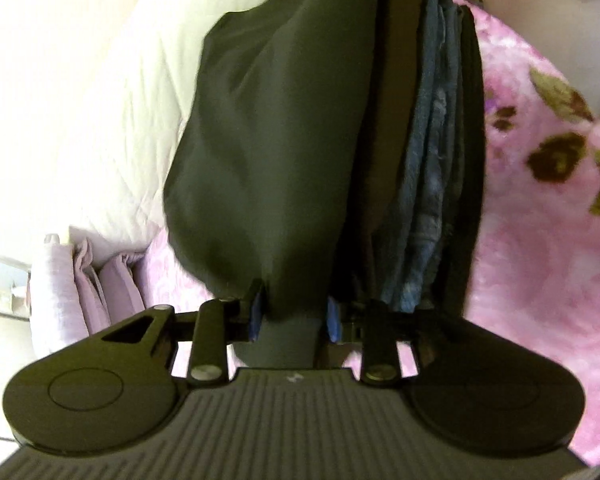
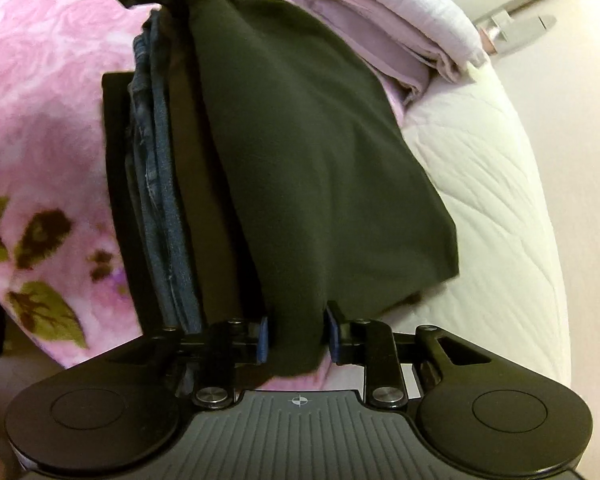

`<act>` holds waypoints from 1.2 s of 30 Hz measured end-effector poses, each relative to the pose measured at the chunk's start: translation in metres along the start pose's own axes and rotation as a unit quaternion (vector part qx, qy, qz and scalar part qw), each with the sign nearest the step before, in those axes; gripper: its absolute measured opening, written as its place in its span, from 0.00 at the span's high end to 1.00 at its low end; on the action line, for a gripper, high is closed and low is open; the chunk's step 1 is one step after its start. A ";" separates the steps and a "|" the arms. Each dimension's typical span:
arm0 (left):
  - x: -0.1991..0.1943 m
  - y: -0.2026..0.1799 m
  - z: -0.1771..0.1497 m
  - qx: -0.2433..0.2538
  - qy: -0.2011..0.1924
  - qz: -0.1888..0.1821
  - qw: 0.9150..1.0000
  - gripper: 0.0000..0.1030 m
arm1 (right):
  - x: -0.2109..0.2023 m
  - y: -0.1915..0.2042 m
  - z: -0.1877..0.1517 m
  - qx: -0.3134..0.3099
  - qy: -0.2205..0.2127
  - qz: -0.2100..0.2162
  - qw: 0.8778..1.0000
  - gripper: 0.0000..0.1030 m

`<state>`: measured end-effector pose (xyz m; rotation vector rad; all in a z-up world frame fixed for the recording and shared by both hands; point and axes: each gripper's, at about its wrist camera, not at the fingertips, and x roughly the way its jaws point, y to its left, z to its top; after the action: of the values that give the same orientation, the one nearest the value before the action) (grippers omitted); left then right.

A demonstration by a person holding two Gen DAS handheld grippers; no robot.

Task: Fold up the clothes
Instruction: 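Lower the shirt onto the clothes stack with both grippers and smooth it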

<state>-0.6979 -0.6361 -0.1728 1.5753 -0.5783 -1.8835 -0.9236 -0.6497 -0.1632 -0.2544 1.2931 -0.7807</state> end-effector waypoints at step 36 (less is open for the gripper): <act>0.015 0.063 0.065 -0.300 0.037 -0.140 0.943 0.83 | 0.113 -0.194 0.003 0.443 0.021 0.134 0.886 0.73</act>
<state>-0.7524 -0.6959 -0.1283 1.3473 0.2622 -1.9385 -0.9863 -0.8640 -0.1361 0.6694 0.8666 -1.0555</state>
